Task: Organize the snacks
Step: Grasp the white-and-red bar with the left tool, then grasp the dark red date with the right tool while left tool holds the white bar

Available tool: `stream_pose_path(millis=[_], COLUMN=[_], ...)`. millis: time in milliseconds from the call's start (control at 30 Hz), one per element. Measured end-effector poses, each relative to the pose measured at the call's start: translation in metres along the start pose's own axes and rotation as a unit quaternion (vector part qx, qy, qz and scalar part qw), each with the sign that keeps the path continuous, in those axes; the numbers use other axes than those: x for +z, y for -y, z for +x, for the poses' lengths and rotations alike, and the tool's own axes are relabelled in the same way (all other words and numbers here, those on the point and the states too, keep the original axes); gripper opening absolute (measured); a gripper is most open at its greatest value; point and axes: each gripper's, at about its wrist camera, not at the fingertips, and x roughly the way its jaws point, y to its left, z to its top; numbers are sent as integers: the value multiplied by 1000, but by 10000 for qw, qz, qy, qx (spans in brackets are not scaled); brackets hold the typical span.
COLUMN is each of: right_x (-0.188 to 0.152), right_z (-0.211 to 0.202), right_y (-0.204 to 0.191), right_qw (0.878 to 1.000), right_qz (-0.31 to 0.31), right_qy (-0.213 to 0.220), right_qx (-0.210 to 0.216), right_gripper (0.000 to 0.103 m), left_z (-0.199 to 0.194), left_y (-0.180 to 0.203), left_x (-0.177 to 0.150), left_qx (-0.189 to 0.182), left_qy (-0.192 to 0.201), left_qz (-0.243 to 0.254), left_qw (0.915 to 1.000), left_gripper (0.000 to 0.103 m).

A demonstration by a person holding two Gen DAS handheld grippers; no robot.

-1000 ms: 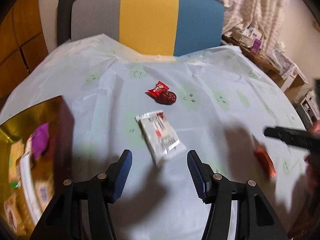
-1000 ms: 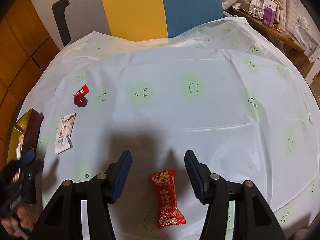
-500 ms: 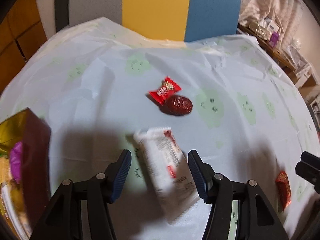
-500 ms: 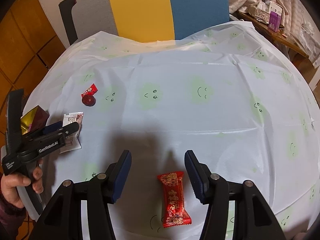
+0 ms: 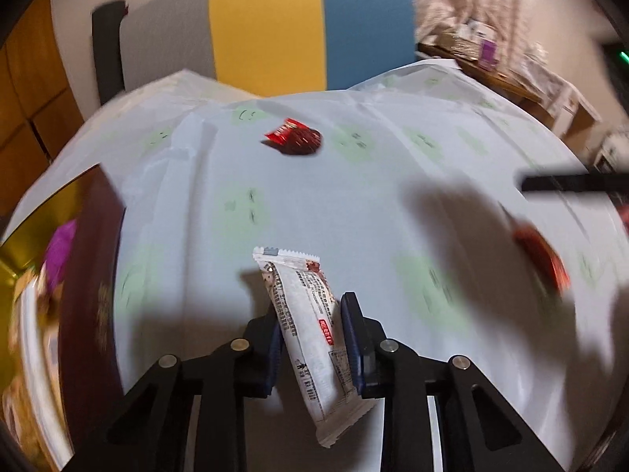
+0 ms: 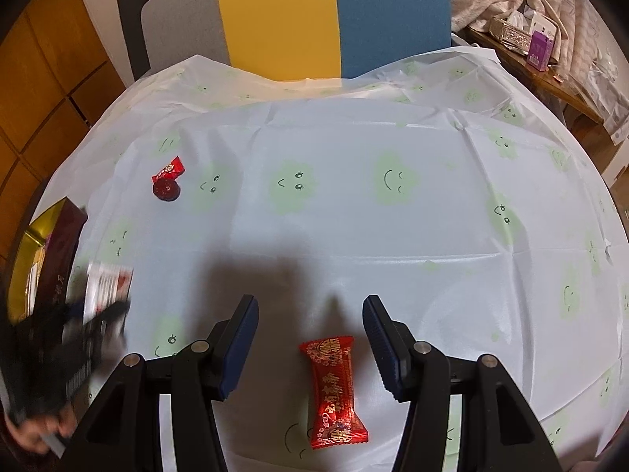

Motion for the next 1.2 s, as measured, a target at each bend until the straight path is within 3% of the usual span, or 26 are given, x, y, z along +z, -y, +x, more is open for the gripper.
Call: stream_pose_path(millis=[200, 467, 800, 1200], right_x=[-8, -15, 40, 85], right_z=[4, 10, 29, 80], right_y=[-14, -52, -130, -165], right_qw=[9993, 9948, 9867, 9771], right_qz=[-337, -764, -1468, -2097], right_qy=[-46, -128, 208, -69], right_qx=[125, 667, 666, 365], right_gripper=[53, 42, 42, 43], left_z=[-28, -29, -31, -31], left_y=[-2, -1, -10, -15], left_x=[-49, -59, -65, -68], left_qx=[-128, -207, -452, -612], left_qy=[432, 824, 927, 963], left_qz=[-213, -166, -376, -508], left_qw=[9988, 9962, 9940, 9922], left_gripper=[29, 29, 29, 29])
